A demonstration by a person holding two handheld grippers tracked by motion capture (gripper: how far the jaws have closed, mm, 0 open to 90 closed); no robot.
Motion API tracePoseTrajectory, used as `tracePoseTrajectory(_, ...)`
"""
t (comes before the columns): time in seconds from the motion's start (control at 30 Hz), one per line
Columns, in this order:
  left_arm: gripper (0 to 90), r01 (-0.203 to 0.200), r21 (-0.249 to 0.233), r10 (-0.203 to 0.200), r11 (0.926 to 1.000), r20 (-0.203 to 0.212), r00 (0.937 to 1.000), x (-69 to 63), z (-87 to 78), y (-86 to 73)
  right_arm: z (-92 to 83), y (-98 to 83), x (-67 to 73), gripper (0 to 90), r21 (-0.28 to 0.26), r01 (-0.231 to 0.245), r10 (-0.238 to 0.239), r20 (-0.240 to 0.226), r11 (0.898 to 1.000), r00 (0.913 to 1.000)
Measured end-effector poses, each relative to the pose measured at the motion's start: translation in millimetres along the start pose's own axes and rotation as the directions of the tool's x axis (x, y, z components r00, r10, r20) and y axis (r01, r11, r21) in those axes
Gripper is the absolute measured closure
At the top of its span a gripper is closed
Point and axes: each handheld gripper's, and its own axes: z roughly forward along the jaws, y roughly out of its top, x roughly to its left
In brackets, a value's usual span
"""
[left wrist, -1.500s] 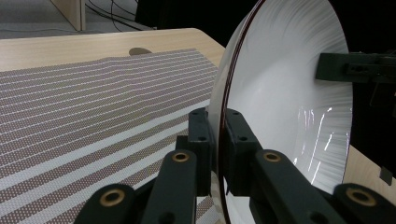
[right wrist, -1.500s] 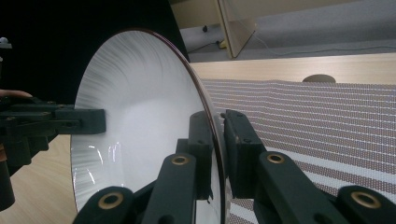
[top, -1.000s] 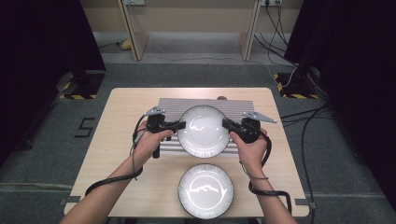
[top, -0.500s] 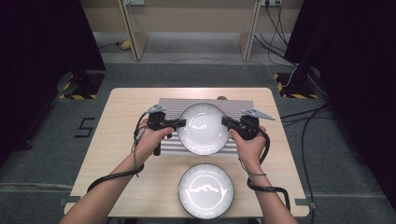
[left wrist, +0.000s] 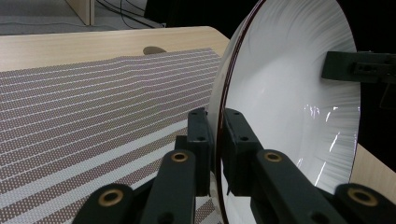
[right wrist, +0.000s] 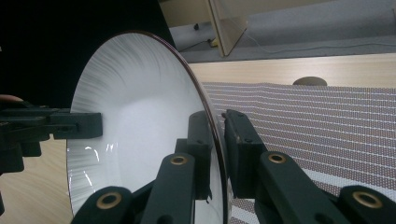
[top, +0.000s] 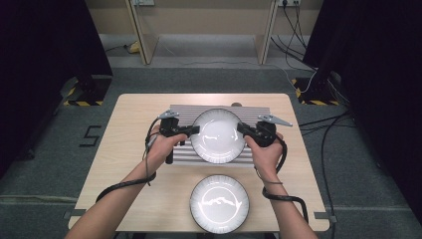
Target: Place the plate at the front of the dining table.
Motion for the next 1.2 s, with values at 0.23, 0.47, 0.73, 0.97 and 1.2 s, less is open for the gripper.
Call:
tracePoseTrajectory(0.23,81.6,0.000,0.003,0.000,1.0000,-0.006,1.0000,2.0,2.8,1.6,4.2,0.7,-2.6,81.1,0.001,-0.005,0.005,0.004,1.000,1.0000)
tracePoseTrajectory(0.47,81.5,-0.001,0.001,0.001,1.0000,-0.014,0.9999,4.6,5.1,3.4,8.5,2.3,-3.9,81.1,-0.001,0.000,0.000,0.010,1.000,1.0000)
tracePoseTrajectory(0.73,81.4,-0.003,-0.009,0.003,1.0000,-0.028,0.9996,6.5,9.6,6.6,13.1,4.4,-5.9,80.9,-0.012,0.012,-0.012,0.026,1.000,0.9996)
tracePoseTrajectory(0.97,81.6,-0.004,-0.018,0.003,0.9998,-0.039,0.9992,4.7,13.8,10.3,15.4,5.2,-9.1,80.8,-0.018,0.013,-0.012,0.043,1.000,0.9990)
tracePoseTrajectory(1.2,81.6,-0.001,-0.027,0.000,0.9996,-0.045,0.9990,6.1,20.0,12.6,18.5,5.9,-14.2,81.0,-0.019,0.009,-0.007,0.056,1.000,0.9984)
